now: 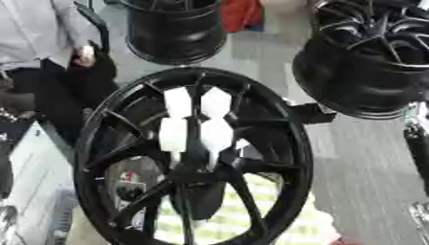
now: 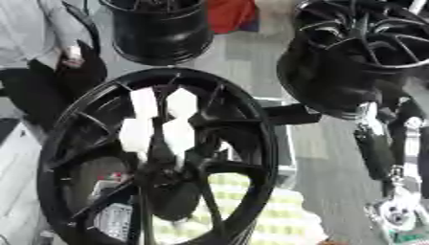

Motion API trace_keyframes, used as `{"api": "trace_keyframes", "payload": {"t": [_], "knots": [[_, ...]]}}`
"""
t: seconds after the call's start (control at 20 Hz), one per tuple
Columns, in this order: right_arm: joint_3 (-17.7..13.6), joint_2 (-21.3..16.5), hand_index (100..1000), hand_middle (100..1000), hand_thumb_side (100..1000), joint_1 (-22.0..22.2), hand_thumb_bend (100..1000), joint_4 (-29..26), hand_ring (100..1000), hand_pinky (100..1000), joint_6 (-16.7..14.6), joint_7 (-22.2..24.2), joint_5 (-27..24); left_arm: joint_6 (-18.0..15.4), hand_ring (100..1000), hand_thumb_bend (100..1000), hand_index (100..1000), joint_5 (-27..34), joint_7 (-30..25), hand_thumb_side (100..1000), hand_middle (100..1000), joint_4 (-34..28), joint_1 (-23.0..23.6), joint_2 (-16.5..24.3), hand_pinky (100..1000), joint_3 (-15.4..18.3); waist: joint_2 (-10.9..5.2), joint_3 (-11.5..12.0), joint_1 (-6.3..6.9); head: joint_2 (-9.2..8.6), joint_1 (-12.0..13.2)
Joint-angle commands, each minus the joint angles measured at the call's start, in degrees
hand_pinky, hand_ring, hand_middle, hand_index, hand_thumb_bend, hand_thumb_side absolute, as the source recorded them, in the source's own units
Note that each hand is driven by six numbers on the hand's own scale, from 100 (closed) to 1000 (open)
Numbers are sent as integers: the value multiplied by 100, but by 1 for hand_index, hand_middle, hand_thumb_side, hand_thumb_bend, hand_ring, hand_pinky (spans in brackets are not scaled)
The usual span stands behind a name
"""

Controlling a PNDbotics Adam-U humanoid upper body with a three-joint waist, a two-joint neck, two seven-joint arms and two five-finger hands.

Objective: Pull the pin out of the wheel hub.

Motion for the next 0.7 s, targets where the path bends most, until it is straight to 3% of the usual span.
{"api": "trace_keyframes", "payload": {"t": [0.05,0.5,0.7], "knots": [[-22,-93,800,761,683,-40,100,-102,835,740,5,-1,2,-22,723,100,792,-3,-3,771,557,-109,-38,68,785,2,-53,1,18,0,2],[-27,-126,800,762,682,-41,100,-102,836,742,14,3,16,-5,725,100,793,-1,-9,773,557,-109,-40,70,785,3,-43,9,15,172,18],[-61,-518,804,766,662,-145,100,-102,840,760,23,178,142,-1,725,100,793,-5,-13,772,558,-109,-41,81,785,3,-45,17,-1,161,27]]}}
